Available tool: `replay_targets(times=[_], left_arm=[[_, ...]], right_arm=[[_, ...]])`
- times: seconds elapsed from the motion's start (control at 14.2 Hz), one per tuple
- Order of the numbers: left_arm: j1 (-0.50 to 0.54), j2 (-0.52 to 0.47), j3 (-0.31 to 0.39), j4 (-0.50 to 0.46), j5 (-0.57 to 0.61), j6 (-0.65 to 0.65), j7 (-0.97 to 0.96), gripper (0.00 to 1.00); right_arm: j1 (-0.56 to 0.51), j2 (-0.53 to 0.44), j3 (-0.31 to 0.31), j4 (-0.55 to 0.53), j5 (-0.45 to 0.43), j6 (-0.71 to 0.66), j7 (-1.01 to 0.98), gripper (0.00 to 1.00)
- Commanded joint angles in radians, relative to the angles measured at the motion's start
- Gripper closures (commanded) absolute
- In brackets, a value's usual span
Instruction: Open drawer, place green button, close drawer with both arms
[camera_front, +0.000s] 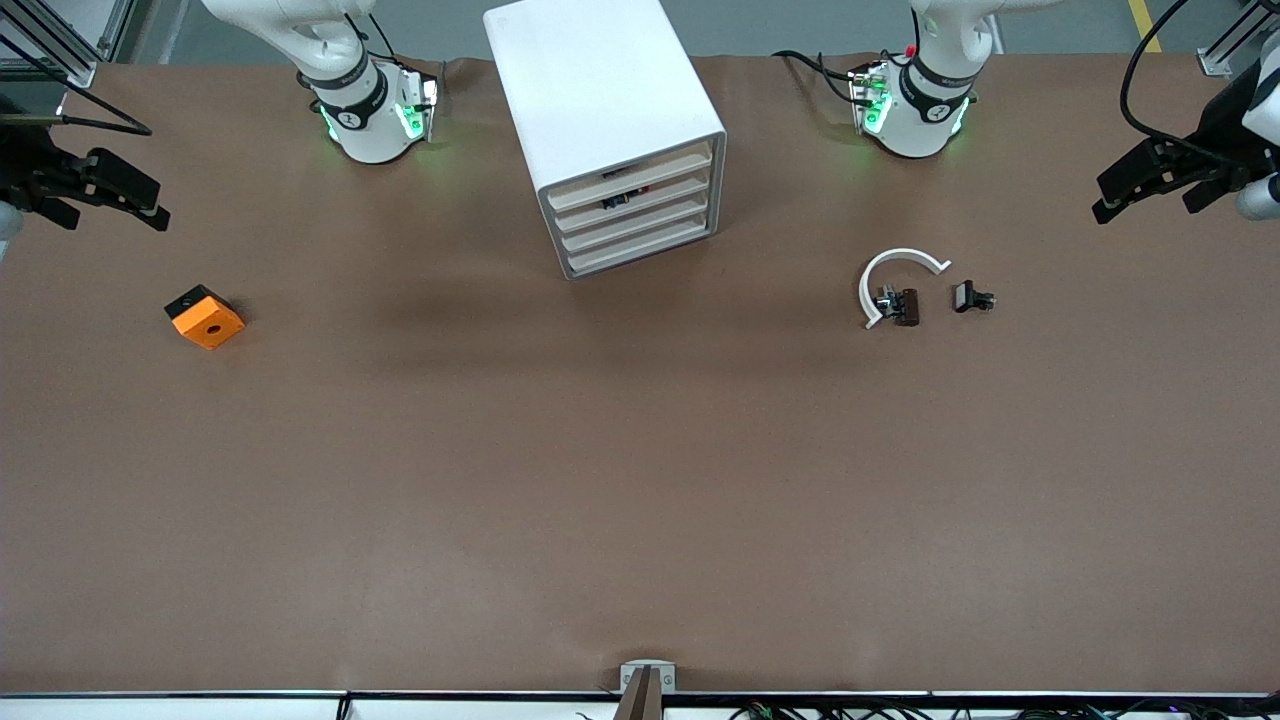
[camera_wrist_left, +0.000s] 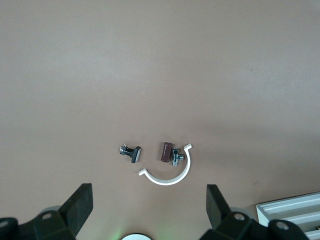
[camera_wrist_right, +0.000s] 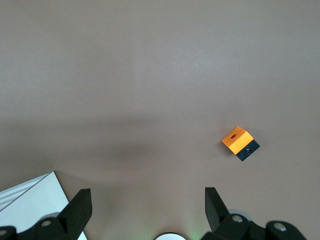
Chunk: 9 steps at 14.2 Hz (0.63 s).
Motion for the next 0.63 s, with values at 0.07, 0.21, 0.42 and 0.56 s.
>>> replay_targets(times=[0.07,0.21,0.42,0.56], left_arm=[[0.016,-0.017,-0.007,-0.010,0.007,-0.028,0.023,0.00],[0.019,-0.017,-0.003,-0.010,0.009,-0.032,0.023,0.00],[0.016,-0.017,-0.007,-0.005,0.015,-0.037,0.021,0.00],[0.015,-0.008,-0.007,0.003,0.024,-0.042,0.032,0.00]], right_arm=[[0.006,-0.010,-0.001,0.005,-0.006,-0.002,0.010,0.00],[0.006,-0.010,-0.001,0.005,-0.006,-0.002,0.010,0.00],[0.006,-0.010,-0.001,0.005,-0.006,-0.002,0.010,0.00],[0.006,-0.010,-0.001,0.005,-0.006,-0.002,0.010,0.00]])
